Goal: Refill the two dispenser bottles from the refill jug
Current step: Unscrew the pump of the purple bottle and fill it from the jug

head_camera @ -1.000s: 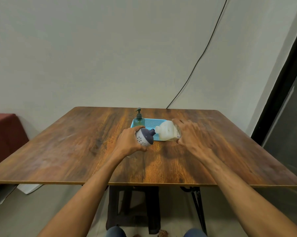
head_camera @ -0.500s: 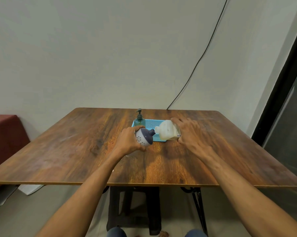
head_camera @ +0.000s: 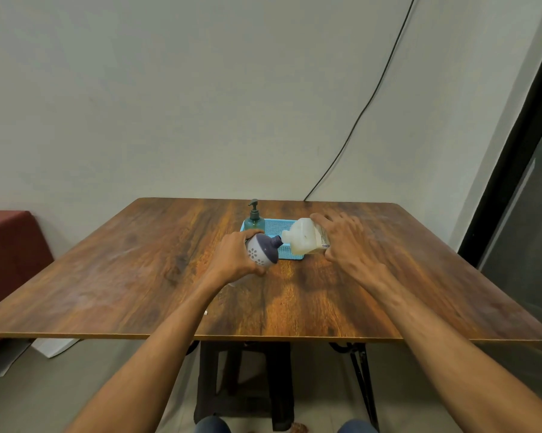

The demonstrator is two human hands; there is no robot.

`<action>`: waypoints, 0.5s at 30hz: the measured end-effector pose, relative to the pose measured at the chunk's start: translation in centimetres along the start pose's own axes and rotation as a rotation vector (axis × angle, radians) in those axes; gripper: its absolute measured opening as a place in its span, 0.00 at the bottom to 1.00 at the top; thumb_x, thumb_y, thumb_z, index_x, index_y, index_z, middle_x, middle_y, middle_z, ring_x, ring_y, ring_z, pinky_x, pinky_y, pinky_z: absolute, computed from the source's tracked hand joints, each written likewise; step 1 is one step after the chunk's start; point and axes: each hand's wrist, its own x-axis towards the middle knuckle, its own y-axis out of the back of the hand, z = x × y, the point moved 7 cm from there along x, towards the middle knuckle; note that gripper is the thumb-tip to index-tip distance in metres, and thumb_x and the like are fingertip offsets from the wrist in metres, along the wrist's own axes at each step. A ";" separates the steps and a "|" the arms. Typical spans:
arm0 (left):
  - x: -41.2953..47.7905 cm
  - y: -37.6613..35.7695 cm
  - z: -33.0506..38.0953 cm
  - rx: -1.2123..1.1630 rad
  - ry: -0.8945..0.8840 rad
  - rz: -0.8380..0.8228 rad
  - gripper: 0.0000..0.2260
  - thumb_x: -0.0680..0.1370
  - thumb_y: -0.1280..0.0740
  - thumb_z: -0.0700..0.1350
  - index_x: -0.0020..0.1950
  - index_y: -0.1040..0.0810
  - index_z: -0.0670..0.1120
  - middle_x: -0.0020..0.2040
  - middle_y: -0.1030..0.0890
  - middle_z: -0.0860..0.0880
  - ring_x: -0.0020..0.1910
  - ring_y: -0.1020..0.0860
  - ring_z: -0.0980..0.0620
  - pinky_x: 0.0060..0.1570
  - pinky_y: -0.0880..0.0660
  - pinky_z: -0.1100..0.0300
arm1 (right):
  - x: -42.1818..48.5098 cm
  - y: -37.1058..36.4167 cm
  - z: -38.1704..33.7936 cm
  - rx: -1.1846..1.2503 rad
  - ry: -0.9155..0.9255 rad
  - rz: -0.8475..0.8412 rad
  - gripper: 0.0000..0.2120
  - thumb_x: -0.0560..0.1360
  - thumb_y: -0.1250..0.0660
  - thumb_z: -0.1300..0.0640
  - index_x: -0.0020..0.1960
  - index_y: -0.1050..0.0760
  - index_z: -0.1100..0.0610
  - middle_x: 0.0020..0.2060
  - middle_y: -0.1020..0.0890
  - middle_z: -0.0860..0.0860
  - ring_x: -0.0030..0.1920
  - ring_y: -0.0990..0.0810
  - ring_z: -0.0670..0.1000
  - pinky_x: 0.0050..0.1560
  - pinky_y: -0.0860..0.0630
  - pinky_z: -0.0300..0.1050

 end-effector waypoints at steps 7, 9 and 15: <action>0.0 0.2 0.1 0.018 -0.005 0.005 0.32 0.64 0.18 0.44 0.66 0.24 0.47 0.61 0.20 0.47 0.52 0.25 0.56 0.43 0.33 0.71 | 0.1 0.2 -0.2 -0.020 0.017 0.030 0.33 0.70 0.28 0.58 0.73 0.33 0.51 0.64 0.25 0.53 0.63 0.27 0.57 0.61 0.31 0.52; 0.0 0.1 0.1 0.014 -0.002 0.007 0.32 0.64 0.18 0.44 0.66 0.24 0.47 0.61 0.20 0.47 0.52 0.26 0.56 0.47 0.32 0.67 | 0.1 0.2 -0.3 -0.025 0.020 0.040 0.32 0.70 0.28 0.58 0.73 0.33 0.51 0.63 0.25 0.53 0.62 0.26 0.57 0.60 0.30 0.52; -0.1 0.1 0.1 0.012 0.002 0.005 0.33 0.65 0.19 0.43 0.67 0.25 0.47 0.61 0.20 0.47 0.52 0.27 0.57 0.43 0.34 0.72 | 0.2 0.2 -0.3 -0.031 0.017 0.033 0.31 0.70 0.27 0.59 0.72 0.32 0.51 0.61 0.24 0.54 0.60 0.26 0.58 0.59 0.30 0.53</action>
